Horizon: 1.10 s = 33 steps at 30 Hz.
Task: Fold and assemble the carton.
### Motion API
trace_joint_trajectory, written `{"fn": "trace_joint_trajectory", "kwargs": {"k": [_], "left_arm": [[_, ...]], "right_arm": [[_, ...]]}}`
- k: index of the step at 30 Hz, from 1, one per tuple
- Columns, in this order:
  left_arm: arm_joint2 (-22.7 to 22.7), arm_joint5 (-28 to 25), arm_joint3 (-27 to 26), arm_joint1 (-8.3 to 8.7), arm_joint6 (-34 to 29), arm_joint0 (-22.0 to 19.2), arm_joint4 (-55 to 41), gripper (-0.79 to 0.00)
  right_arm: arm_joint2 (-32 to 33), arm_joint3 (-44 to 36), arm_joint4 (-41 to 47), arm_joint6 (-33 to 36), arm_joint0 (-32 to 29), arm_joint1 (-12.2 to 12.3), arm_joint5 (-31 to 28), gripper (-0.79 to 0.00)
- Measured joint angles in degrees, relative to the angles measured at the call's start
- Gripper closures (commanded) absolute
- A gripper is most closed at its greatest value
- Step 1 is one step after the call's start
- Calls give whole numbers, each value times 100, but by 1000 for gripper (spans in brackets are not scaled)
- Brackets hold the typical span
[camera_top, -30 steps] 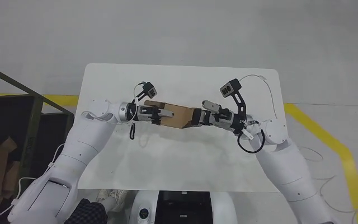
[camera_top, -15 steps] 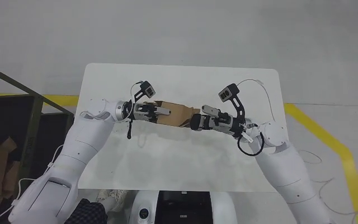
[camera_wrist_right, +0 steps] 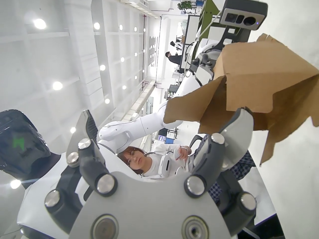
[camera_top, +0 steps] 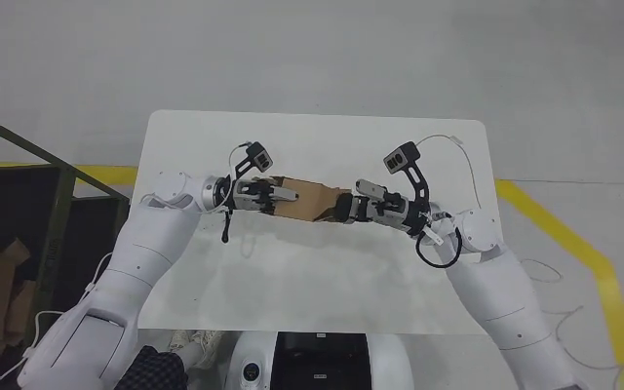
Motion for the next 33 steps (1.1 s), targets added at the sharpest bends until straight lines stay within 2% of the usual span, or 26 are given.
{"fn": "trace_joint_trajectory", "kwargs": {"k": [23, 33], "left_arm": [[-52, -26, 174, -70, 62, -55, 118, 0], [-96, -1, 130, -101, 39, -43, -5, 0]], "right_arm": [[-226, -207, 302, 519, -154, -46, 65, -785], [-450, -105, 251, 421, -121, -106, 25, -785]]}}
